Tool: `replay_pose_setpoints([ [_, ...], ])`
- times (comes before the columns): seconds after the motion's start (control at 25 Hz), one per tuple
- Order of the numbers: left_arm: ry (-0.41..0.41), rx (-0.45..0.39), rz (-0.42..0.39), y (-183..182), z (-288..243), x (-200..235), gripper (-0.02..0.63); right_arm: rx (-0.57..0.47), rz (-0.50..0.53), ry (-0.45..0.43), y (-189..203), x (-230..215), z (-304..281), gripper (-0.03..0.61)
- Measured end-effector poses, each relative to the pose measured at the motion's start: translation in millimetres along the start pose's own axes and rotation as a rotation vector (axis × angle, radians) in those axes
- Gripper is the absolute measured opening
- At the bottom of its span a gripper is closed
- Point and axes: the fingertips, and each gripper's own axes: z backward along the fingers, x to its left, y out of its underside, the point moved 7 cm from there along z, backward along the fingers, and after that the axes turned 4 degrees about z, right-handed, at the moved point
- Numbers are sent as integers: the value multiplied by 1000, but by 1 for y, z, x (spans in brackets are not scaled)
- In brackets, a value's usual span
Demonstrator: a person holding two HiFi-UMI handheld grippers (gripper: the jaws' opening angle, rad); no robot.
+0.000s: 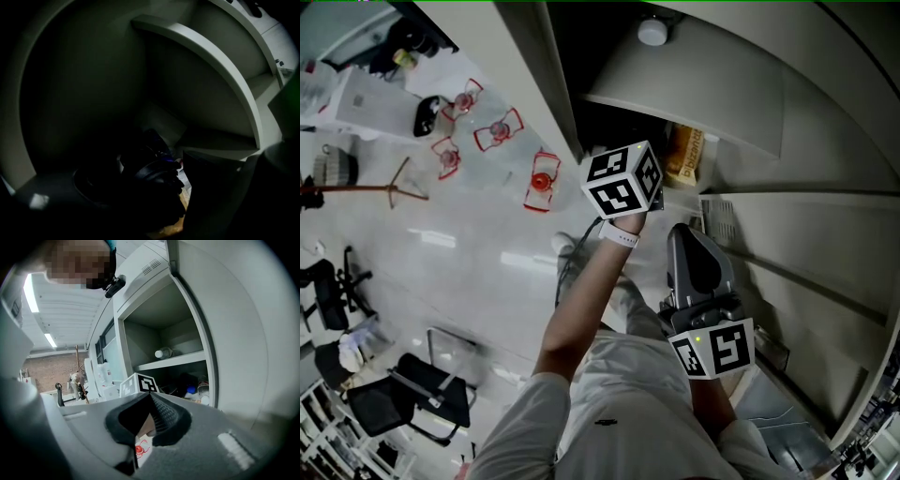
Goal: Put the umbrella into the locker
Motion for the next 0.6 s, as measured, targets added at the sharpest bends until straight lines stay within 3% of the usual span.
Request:
replay_pose_setpoints([
  [0.4,0,23,-67,7,30,-2,431,-14,-6,-30,1,7,6,2],
  [0.6,12,52,-141,9,45,-6,399,-25,-8,-38,-1,7,11,2],
])
